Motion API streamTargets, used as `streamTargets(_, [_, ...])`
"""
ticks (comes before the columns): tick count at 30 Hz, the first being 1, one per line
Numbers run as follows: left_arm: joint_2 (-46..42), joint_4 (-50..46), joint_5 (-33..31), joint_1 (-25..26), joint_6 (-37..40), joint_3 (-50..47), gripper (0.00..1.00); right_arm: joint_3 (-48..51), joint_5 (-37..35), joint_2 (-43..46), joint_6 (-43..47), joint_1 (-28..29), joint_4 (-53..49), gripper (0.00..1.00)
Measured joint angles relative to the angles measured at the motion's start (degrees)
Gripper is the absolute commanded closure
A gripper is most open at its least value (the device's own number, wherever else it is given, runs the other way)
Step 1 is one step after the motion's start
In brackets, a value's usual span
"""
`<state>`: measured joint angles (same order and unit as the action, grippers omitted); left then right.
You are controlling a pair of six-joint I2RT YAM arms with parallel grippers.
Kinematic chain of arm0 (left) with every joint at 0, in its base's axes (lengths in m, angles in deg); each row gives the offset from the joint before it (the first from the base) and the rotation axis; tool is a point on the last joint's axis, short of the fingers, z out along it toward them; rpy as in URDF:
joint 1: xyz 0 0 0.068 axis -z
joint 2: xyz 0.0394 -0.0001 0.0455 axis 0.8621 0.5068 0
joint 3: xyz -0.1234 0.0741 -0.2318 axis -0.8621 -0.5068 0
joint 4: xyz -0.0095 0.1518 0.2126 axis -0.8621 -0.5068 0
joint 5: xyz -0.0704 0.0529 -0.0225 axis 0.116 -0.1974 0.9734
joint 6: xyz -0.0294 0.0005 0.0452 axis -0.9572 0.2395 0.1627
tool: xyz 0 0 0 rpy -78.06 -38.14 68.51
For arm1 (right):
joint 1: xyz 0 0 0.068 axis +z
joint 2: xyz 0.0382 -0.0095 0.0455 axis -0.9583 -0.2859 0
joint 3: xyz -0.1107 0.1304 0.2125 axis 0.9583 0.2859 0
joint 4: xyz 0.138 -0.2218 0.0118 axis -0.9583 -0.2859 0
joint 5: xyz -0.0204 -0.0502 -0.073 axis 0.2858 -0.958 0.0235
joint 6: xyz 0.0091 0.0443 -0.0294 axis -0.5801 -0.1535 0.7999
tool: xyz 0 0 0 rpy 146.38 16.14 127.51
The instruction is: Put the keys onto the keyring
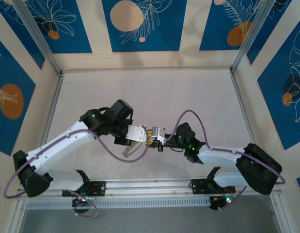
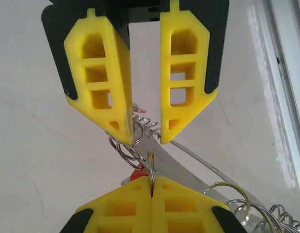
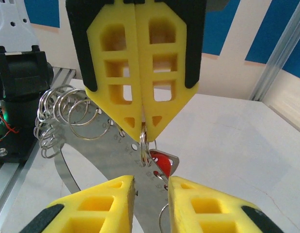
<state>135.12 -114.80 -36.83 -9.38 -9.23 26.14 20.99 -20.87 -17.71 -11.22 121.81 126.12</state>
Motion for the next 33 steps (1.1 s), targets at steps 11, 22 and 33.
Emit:
streamTargets(11, [4.5,-5.1,-3.3,1.7,-0.7,4.6,1.0,-0.2,-0.8,-2.0,-0.1,1.2,0.9,0.73])
streamTargets(22, [4.7,-5.4,0.4,1.7,-2.4,5.7,1.0,-0.2,-0.8,-1.9,-0.6,1.5,3.7,0.96])
streamTargets(33, [2.7,-2.3,3.3,1.5,-5.6,3.7,0.83,1.8,-0.6,0.4,-1.3,1.3,5.1,1.0])
